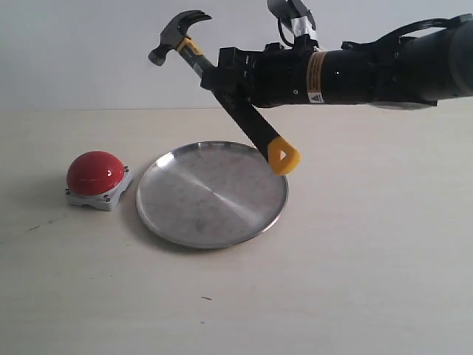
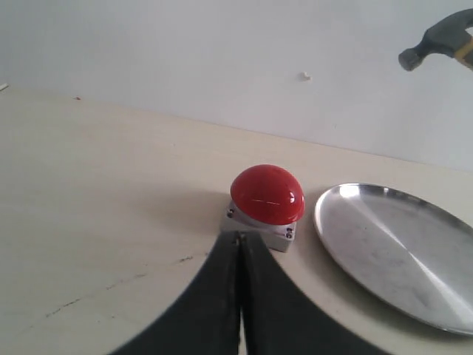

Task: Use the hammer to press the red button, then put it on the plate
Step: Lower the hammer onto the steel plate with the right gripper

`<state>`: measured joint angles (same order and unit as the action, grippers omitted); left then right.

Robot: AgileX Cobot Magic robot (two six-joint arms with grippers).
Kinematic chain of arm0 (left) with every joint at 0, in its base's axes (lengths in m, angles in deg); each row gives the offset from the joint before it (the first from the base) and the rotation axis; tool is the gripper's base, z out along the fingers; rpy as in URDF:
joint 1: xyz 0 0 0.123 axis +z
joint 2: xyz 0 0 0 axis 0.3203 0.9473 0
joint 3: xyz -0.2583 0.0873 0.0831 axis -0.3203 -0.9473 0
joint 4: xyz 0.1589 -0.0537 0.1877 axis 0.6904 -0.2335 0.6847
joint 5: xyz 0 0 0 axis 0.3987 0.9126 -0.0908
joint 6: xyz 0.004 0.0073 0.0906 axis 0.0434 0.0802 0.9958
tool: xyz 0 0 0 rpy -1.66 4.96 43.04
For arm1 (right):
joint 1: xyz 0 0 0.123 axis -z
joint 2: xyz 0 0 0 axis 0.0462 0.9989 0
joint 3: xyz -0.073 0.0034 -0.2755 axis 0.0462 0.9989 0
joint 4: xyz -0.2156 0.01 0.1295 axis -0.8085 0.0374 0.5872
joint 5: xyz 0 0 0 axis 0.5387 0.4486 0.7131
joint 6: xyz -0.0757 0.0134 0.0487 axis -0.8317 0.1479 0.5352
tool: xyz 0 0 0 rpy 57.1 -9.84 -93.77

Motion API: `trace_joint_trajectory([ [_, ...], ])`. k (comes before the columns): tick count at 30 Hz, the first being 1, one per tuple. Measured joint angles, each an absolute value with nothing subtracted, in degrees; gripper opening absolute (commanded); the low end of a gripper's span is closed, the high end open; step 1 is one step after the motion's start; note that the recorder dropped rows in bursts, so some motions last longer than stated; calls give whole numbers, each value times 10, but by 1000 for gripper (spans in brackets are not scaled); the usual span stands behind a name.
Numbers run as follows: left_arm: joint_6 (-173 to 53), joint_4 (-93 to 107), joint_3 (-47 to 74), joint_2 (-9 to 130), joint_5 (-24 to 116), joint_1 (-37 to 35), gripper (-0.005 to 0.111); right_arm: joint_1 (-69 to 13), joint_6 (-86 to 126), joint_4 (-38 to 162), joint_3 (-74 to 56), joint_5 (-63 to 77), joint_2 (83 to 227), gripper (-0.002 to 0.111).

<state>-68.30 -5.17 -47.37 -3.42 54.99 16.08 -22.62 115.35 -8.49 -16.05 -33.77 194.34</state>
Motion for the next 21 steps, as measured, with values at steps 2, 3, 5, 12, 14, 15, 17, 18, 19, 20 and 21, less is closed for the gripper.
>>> trace_joint_trajectory([
  [2,-683,-52,-474,-34,550,161,0,-228,1095,-11,-140,-332,1943,0],
  [3,-683,-52,-474,-34,550,161,0,-228,1074,21,-131,-330,1943,0],
  [5,-683,-52,-474,-34,550,161,0,-228,1028,79,-111,-324,1944,0],
  [12,-683,-52,-474,-34,550,161,0,-241,942,214,-59,-306,1966,0],
  [14,-683,-52,-474,-34,550,161,0,-245,939,223,-56,-305,1980,0],
  [15,-683,-52,-474,-34,550,161,0,-247,939,229,-55,-304,1987,0],
  [17,-683,-52,-474,-34,550,161,0,-253,939,241,-54,-303,1999,0],
  [18,-683,-52,-474,-34,550,161,0,-254,939,250,-54,-303,2005,0],
  [19,-683,-52,-474,-34,550,161,0,-256,939,257,-54,-303,2009,0],
  [20,-683,-52,-474,-34,550,161,0,-258,938,267,-54,-303,2014,0],
  [21,-683,-52,-474,-34,550,161,0,-259,938,277,-54,-304,2019,0],
])
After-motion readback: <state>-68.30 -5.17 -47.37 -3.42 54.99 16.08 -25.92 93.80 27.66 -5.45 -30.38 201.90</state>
